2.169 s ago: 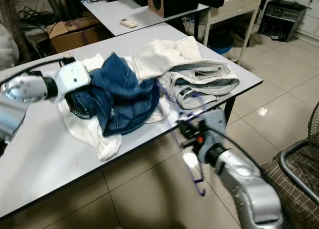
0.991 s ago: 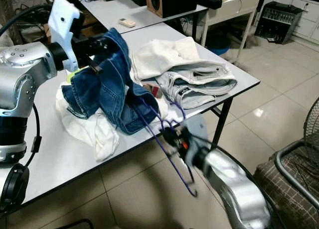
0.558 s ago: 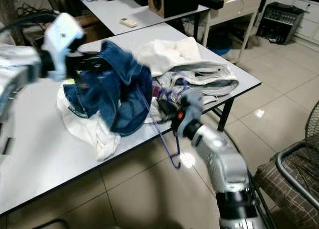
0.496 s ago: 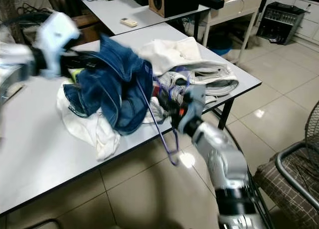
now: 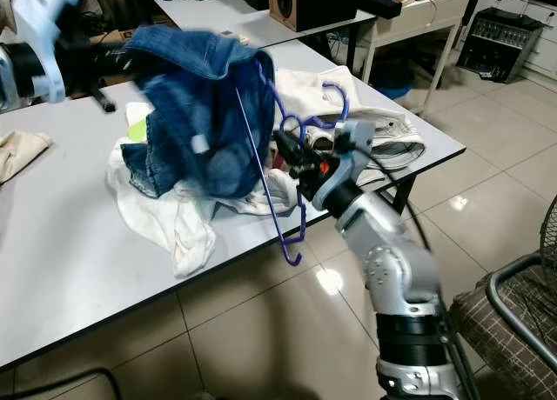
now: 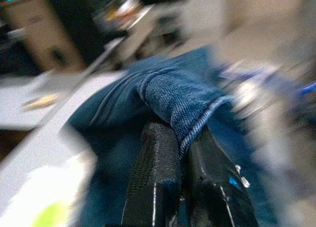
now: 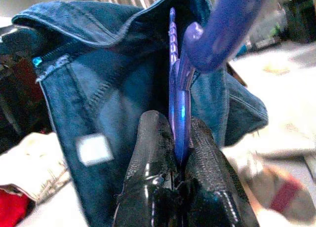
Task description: Hang hanger
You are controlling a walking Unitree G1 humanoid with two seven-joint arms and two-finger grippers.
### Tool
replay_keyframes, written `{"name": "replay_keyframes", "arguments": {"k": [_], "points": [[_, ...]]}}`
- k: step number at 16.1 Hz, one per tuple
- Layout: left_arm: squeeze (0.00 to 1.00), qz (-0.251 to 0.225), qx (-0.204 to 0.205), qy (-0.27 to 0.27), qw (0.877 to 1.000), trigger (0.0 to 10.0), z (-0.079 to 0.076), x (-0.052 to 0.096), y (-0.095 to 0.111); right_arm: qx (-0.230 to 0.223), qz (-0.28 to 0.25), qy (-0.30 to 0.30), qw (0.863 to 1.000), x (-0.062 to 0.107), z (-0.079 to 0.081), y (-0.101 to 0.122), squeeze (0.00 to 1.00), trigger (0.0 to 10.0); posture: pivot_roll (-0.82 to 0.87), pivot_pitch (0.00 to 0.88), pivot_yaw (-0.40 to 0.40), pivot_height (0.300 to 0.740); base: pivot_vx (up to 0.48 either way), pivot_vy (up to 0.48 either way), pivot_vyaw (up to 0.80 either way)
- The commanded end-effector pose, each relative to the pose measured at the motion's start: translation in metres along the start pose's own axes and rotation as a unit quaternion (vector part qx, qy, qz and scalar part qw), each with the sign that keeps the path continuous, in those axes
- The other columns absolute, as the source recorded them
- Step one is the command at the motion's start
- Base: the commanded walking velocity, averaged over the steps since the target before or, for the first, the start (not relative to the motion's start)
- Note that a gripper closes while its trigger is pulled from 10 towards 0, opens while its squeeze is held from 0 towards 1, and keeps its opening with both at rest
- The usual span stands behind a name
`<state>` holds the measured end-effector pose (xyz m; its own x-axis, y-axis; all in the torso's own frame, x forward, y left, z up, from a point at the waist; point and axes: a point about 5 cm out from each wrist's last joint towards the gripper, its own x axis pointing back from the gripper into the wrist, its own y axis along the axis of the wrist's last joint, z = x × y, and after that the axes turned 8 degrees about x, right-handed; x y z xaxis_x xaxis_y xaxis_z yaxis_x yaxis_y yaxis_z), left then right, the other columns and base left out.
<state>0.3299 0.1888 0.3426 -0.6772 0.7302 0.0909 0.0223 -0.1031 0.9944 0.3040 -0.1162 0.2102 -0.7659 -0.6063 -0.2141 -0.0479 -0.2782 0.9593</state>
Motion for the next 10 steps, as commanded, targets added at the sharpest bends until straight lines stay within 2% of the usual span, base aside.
{"name": "replay_keyframes", "arguments": {"k": [1, 2, 3, 4, 5, 6, 7, 8, 10], "points": [[0.0, -0.023, 0.013, -0.022, 0.999, 0.0, -0.005, 0.006, 0.011, 0.015, -0.038, 0.023, 0.999, -0.003, 0.008, 0.022, 0.0, 10.0, -0.01, 0.0, 0.094, 0.74, 0.0, 0.0, 0.0], [0.0, -0.035, 0.03, -0.053, 0.998, 0.0, -0.013, 0.01, 0.015, 0.021, -0.042, 0.033, 0.998, -0.001, 0.014, 0.029, 0.0, 10.0, -0.01, 0.0, 0.093, 0.74, 0.0, 0.0, 0.0], [0.0, -0.037, 0.031, -0.077, 0.996, 0.0, -0.02, 0.012, 0.018, 0.033, -0.027, 0.035, 0.998, 0.0, 0.015, 0.028, 0.0, 10.0, -0.01, 0.0, 0.091, 0.74, 0.0, 0.0, 0.0], [0.0, -0.045, 0.035, -0.091, 0.994, 0.0, -0.024, 0.013, 0.022, 0.056, 0.003, 0.028, 0.998, 0.0, 0.014, 0.021, 0.0, 10.0, -0.01, 0.0, 0.092, 0.74, 0.0, 0.0, 0.0], [0.0, -0.058, 0.036, -0.108, 0.992, 0.0, -0.03, 0.013, 0.03, 0.052, 0.027, 0.015, 0.998, -0.001, 0.012, 0.012, 0.0, 10.0, 0.0, 0.0, 0.094, 0.74, 0.0, 0.0, 0.0], [0.0, -0.058, 0.03, -0.111, 0.992, 0.0, -0.034, 0.012, 0.038, 0.031, 0.044, 0.014, 0.998, -0.003, 0.012, 0.005, 0.0, 10.0, 0.02, 0.0, 0.109, 0.74, 0.0, 0.0, 0.0], [0.0, -0.058, 0.03, -0.111, 0.992, 0.0, -0.034, 0.011, 0.039, 0.038, 0.061, 0.016, 0.997, -0.003, 0.012, 0.001, 0.0, 10.0, 0.02, 0.0, 0.109, 0.74, 0.0, 0.0, 0.0], [0.0, -0.069, 0.032, -0.101, 0.992, 0.0, -0.035, 0.006, 0.046, 0.068, 0.115, 0.01, 0.991, -0.002, 0.009, -0.015, 0.0, 10.0, 0.02, 0.0, 0.131, 0.74, 0.0, 0.0, 0.0], [0.0, -0.087, 0.035, -0.068, 0.993, 0.0, -0.03, -0.005, 0.055, 0.062, 0.126, -0.011, 0.99, 0.0, 0.004, -0.021, 0.0, 10.0, 0.02, 0.0, 0.143, 0.74, 0.0, 0.0, 0.0]]}}
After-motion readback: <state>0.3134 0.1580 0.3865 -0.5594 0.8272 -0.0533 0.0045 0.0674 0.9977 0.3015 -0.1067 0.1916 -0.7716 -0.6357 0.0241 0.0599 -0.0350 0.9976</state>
